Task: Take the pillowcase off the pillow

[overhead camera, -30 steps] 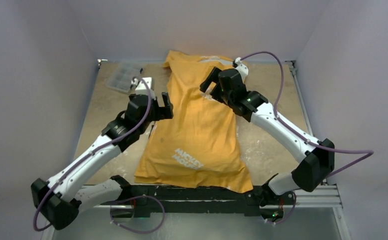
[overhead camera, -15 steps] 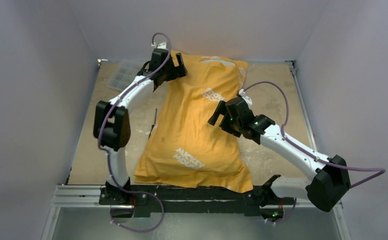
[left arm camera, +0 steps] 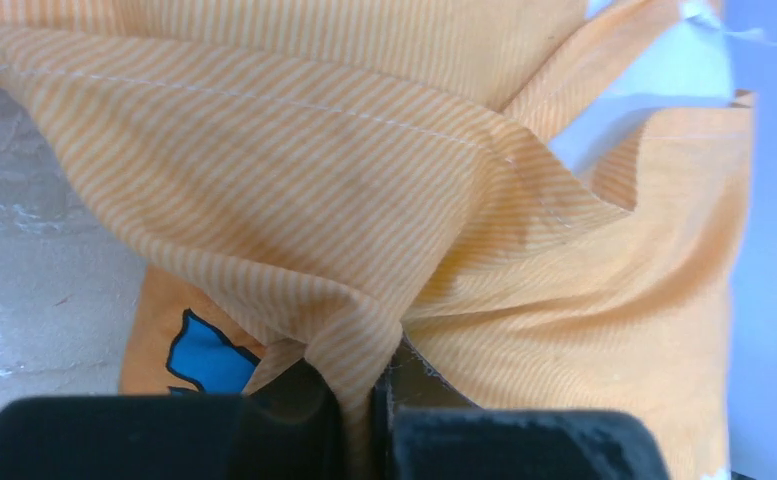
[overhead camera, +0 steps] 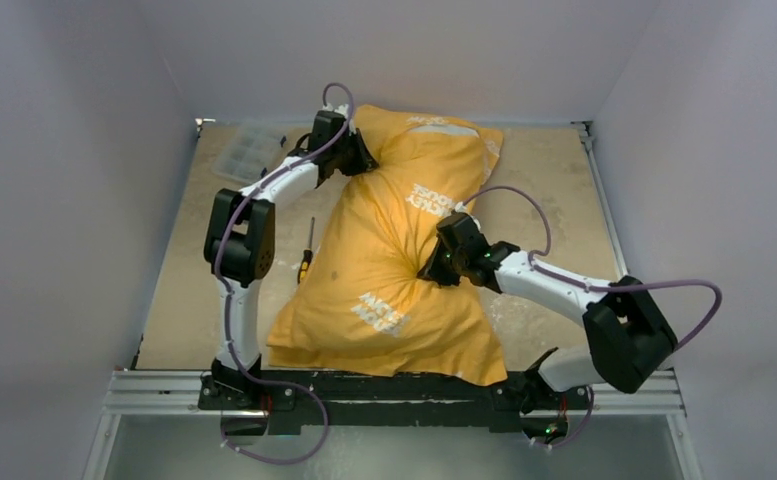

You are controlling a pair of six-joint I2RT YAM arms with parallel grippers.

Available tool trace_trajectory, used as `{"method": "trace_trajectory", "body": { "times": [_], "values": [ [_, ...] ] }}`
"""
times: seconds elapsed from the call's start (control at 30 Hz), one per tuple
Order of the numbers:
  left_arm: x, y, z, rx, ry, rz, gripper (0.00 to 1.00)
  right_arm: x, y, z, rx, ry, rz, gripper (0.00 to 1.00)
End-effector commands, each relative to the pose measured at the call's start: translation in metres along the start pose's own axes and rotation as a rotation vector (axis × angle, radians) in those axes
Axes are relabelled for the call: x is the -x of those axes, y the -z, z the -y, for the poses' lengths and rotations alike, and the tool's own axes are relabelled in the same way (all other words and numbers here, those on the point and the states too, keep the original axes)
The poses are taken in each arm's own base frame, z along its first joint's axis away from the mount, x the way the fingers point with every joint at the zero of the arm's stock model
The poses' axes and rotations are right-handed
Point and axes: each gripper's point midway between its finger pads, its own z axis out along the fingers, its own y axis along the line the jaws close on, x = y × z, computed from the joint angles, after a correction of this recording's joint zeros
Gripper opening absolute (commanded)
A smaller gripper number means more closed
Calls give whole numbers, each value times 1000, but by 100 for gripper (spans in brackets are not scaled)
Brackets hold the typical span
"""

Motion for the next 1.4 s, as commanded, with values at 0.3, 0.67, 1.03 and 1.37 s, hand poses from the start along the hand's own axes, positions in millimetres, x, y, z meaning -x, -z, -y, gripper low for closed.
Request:
{"method": "trace_trajectory", "body": {
  "times": [0.3,0.67,1.03,1.37],
  "values": [
    [118,206,138,-168,-140,382,0,290,135,29,-255,-305,766,0],
    [-1,294,203,-468,-112,320,0,476,233,-53,-135,-152,1137,0],
    [-166,247,226,-636,-75,80,11,486,169,-69,-25,142,1109,15],
    [-150,237,177,-294,-201,117,82,452,136,-43,-108,147,1013,80]
  ]
}}
